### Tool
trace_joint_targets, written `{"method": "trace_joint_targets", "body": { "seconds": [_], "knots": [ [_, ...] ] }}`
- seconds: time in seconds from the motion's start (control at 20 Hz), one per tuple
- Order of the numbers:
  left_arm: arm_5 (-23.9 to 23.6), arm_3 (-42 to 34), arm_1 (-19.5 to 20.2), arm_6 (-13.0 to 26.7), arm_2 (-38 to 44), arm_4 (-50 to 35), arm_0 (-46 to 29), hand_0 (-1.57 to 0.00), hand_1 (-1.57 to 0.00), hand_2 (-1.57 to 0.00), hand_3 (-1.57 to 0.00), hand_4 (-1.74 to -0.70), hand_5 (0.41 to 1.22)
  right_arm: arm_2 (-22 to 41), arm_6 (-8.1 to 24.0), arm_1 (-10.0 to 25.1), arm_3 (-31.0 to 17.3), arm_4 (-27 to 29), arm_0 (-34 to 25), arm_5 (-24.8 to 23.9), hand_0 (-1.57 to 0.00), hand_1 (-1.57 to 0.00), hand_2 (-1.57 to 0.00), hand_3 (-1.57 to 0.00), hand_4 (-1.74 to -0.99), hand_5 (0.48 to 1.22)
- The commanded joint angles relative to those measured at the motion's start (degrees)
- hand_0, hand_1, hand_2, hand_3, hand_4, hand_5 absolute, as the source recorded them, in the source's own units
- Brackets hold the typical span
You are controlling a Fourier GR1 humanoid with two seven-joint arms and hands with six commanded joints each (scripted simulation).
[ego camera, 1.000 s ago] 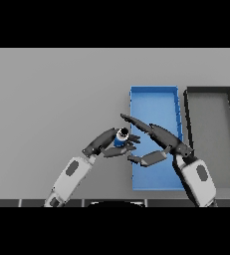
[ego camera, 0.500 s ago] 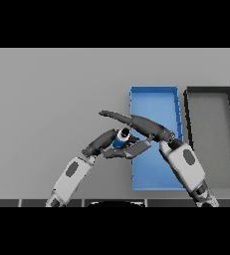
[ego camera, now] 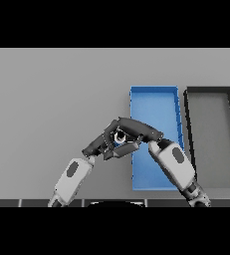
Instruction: Pick up the blue pipe and place it into the blue bin.
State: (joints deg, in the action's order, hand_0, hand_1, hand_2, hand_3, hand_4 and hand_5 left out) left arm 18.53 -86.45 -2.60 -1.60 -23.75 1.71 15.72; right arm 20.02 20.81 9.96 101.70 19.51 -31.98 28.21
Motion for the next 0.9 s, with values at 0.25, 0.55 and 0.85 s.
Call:
{"method": "trace_joint_targets", "body": {
  "seconds": [0.25,0.55,0.85],
  "knots": [
    [1.14,-0.50,-0.67,0.45,1.22,0.23,0.05,-1.57,-1.57,-1.57,-1.44,-1.73,1.221,1.72,-3.10,1.14,0.84,-2.17,0.30,-0.80,-1.50,-1.50,-1.50,-1.43,-1.702,1.101],
    [-1.29,-0.74,-0.15,-1.28,1.24,4.36,0.13,-1.57,-1.57,-1.57,-1.45,-1.72,1.221,1.41,-6.04,-0.17,0.37,-3.65,1.53,-2.52,-1.55,-1.55,-1.55,-1.54,-1.731,1.190],
    [4.16,-1.10,1.11,-1.44,1.41,7.82,-0.13,-0.48,-0.44,-0.42,-0.38,-1.14,1.132,2.24,-2.31,-1.63,2.30,-4.41,2.03,-4.85,-1.57,-1.57,-1.57,-1.56,-1.738,1.213]
  ]
}}
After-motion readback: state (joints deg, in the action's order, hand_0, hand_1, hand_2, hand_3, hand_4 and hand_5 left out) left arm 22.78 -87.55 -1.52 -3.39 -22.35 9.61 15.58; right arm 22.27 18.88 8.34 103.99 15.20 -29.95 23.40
